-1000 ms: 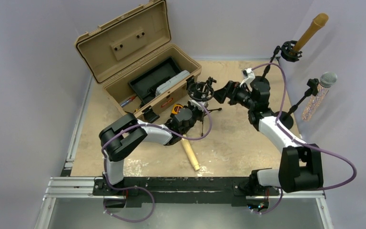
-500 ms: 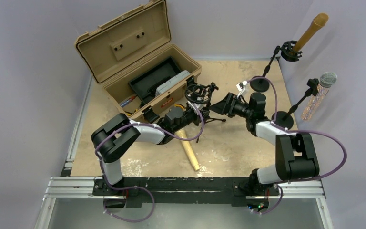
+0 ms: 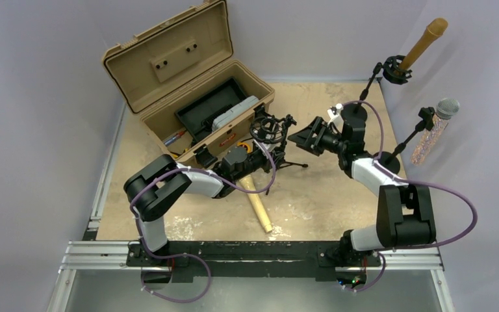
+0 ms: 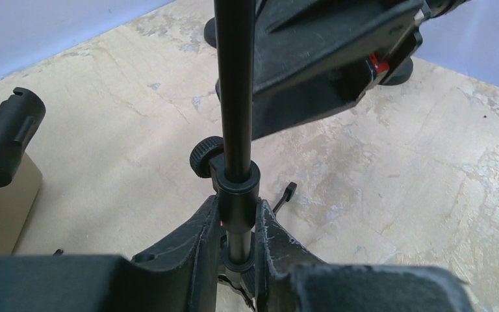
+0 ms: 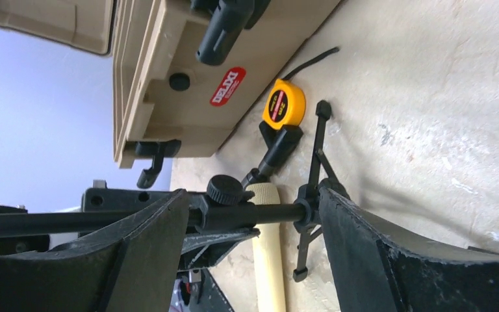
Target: Remove the microphone from the stand
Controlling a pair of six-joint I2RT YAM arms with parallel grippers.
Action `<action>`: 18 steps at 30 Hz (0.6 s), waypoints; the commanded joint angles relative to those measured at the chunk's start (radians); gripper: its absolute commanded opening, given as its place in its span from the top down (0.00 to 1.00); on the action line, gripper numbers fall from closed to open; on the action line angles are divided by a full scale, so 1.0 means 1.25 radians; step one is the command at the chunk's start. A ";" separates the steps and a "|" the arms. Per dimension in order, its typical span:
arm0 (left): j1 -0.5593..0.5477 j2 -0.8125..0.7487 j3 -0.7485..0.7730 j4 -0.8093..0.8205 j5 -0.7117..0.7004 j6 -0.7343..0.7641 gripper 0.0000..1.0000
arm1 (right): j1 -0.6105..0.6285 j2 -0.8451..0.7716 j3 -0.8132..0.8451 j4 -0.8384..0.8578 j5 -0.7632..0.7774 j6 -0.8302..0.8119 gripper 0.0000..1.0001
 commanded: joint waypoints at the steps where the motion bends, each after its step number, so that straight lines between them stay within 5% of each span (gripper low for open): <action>1: -0.011 0.013 -0.014 0.009 0.047 -0.015 1.00 | -0.006 -0.033 0.032 -0.041 0.067 0.008 0.28; 7: -0.015 0.025 -0.010 0.003 0.037 -0.017 1.00 | -0.003 -0.071 0.019 -0.017 0.085 0.064 0.30; 10: -0.017 0.030 -0.007 0.003 0.028 -0.018 1.00 | 0.004 -0.062 0.065 -0.048 0.094 0.075 0.41; 18: -0.019 0.035 -0.002 -0.006 0.018 -0.017 1.00 | 0.051 0.010 0.125 -0.152 0.136 0.102 0.40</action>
